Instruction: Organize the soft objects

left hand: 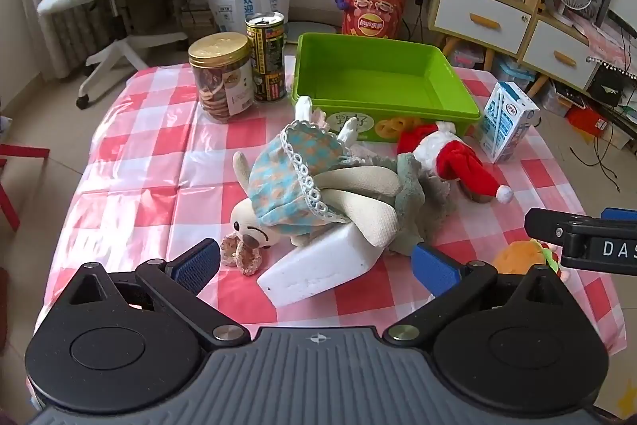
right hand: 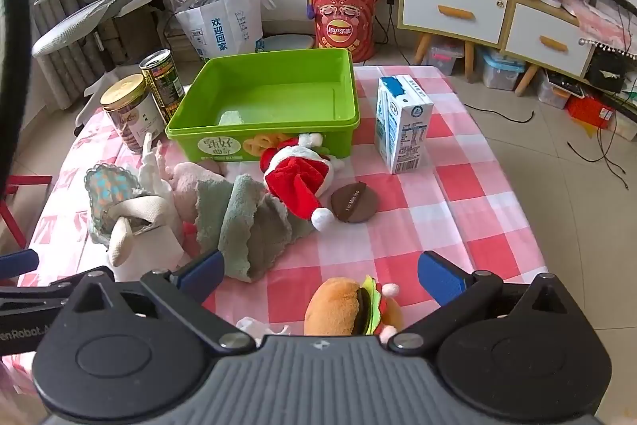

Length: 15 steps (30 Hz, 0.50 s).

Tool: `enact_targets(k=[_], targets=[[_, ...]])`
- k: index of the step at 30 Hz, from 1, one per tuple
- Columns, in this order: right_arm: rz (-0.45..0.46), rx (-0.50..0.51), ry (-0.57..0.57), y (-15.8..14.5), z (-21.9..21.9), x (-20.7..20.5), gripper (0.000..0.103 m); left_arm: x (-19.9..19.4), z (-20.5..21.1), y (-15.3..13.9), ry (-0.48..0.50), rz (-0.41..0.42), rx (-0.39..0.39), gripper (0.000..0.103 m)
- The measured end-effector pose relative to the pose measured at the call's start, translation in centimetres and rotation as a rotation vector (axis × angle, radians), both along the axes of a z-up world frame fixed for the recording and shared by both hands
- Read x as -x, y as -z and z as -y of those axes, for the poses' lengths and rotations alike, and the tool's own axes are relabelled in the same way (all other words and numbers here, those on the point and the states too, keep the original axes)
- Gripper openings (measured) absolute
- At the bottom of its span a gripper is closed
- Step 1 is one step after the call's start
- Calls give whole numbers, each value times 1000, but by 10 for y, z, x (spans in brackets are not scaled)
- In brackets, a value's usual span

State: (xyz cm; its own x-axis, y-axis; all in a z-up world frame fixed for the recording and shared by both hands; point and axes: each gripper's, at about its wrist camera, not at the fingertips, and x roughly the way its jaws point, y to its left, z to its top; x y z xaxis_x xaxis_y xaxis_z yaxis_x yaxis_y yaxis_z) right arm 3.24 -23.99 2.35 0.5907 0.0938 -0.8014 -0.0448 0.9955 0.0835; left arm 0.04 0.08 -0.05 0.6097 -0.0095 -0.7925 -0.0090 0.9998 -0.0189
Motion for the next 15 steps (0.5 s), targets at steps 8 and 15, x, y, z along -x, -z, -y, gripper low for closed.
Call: enact_targets(k=[8, 15], targets=[[1, -1, -3, 0, 0, 0, 80, 0, 1, -1, -1, -1, 2, 98], [1, -3, -4, 0, -1, 0, 80, 0, 0, -1, -1, 0, 3, 98]])
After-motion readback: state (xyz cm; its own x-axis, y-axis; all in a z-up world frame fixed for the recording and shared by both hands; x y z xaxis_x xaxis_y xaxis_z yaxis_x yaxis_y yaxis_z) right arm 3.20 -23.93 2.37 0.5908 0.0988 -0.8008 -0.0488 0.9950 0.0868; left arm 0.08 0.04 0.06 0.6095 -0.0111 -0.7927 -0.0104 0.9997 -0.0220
